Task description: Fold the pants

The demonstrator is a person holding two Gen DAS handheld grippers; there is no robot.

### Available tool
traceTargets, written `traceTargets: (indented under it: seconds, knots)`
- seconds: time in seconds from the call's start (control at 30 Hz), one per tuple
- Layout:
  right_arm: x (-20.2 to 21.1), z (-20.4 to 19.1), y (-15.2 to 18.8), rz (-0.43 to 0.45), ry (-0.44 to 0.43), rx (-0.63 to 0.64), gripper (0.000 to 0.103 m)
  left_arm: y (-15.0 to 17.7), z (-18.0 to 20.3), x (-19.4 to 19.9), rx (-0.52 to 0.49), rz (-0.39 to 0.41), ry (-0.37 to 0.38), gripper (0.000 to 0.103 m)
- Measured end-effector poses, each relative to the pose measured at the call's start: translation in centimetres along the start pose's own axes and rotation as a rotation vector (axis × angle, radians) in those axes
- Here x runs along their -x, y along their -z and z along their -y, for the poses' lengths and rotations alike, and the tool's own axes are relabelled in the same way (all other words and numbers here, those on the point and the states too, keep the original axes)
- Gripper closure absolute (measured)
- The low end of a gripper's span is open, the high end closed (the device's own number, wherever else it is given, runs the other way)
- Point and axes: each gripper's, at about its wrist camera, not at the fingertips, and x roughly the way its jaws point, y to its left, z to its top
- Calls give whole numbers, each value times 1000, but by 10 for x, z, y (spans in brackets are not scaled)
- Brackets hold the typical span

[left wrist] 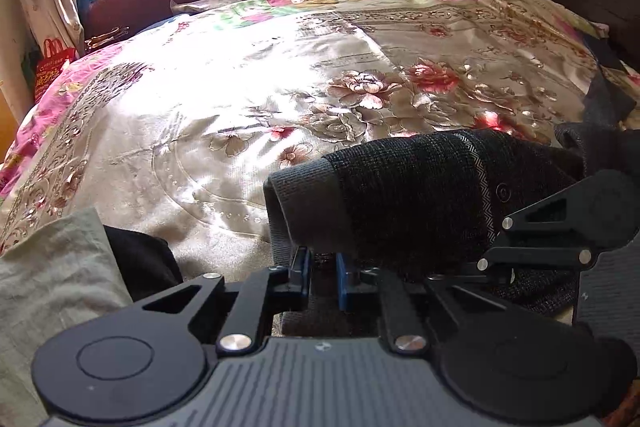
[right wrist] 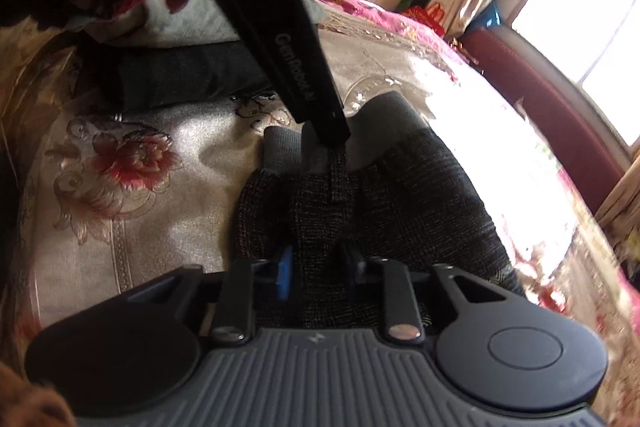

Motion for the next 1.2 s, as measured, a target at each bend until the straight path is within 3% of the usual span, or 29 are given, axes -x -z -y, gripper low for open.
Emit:
traceTargets:
  seconds: [0.1, 0.27, 0.4, 0.47, 0.6, 0.7, 0.77, 0.87, 0.93, 1.03, 1.13, 1.2]
  knots:
    - [17, 18, -13, 15, -67, -121, 93, -6, -1, 12, -35, 34, -9, 74]
    - [47, 12, -30, 88, -120, -160, 94, -3, -14, 38, -1, 86, -43, 75]
    - [8, -13, -11, -34, -149, -117, 94, 21, -13, 10, 26, -5, -92, 76]
    - [10, -22, -6, -10, -120, -65, 93, 35, -5, -2, 10, -47, -109, 76]
    - [39, -11, -5, 41, -140, -76, 75, 36, -2, 14, -5, -19, -145, 75]
    - [65, 9, 0, 83, -115, -122, 75, 28, 1, 31, -31, 18, -172, 75]
    - [78, 21, 9, 93, -71, -150, 73, 21, 11, 38, -61, 48, -153, 75]
    - [85, 46, 32, 35, 19, -192, 69, 14, 37, 32, -97, 57, -77, 75]
    - [85, 61, 53, -48, 57, -243, 69, 16, 62, 16, -133, 25, -16, 75]
    - [86, 89, 87, -176, 15, -416, 69, 24, 92, -7, -169, -64, 59, 78]
    - [114, 113, 113, -143, 32, -558, 68, 23, 120, -6, -279, -56, -4, 80]
    - [136, 131, 131, -110, 95, -633, 67, 13, 128, 1, -277, -41, 42, 77]
